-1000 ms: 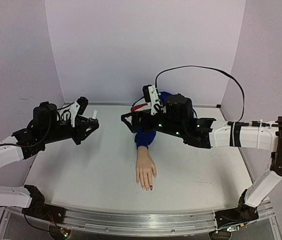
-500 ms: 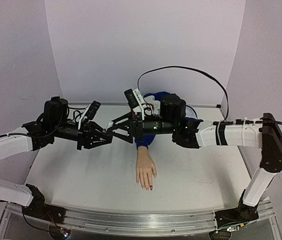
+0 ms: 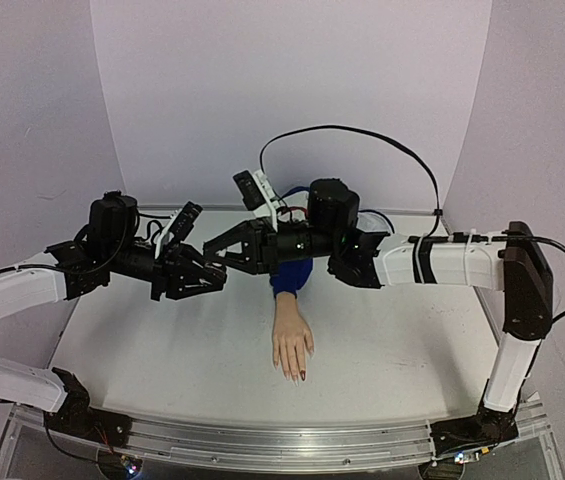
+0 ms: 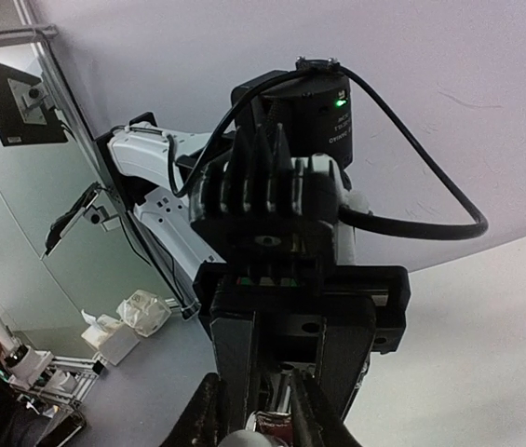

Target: Paint the nails

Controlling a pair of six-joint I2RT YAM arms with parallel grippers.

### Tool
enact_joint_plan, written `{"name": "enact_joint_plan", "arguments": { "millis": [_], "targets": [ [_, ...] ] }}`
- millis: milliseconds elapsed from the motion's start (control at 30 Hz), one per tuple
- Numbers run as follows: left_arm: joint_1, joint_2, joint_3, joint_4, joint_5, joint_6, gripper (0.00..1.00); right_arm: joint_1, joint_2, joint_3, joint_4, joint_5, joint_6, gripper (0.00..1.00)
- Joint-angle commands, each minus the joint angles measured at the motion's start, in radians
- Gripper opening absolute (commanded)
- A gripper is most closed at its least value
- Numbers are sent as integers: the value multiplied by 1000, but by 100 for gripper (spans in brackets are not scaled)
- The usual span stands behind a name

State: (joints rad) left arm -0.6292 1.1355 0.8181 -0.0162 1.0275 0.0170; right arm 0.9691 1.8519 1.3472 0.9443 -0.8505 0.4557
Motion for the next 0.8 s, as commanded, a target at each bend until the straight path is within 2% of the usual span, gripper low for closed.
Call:
{"name": "enact_joint_plan", "arguments": {
  "millis": [0, 133, 233, 367, 433, 500, 600, 667, 767],
  "targets": [
    [-2, 1, 53, 48, 24, -6, 0, -1, 9, 44, 108, -80, 37, 19],
    [-1, -10, 50, 48, -44, -4, 0, 1, 15, 25, 125, -76, 45, 11],
    [0, -25, 41, 48, -119, 2, 0, 6, 22, 6, 129, -41, 46, 0],
    [4, -51, 28, 48, -318, -3, 0, 21, 29, -20, 126, 60, 42, 0],
    [6, -69, 17, 48, -448, -3, 0, 36, 27, -26, 84, 162, 23, 0],
    [7, -87, 4, 47, -588, 3, 0, 64, 30, -11, -27, 351, -14, 0],
    [8, -122, -18, 44, -787, 16, 0, 133, 57, 76, -235, 801, -23, 0],
    [8, -147, -29, 43, -878, 24, 0, 183, 81, 109, -312, 1022, 28, 0],
    [10, -175, -41, 42, -941, 28, 0, 247, 114, 143, -327, 1205, 122, 0]
  ]
}}
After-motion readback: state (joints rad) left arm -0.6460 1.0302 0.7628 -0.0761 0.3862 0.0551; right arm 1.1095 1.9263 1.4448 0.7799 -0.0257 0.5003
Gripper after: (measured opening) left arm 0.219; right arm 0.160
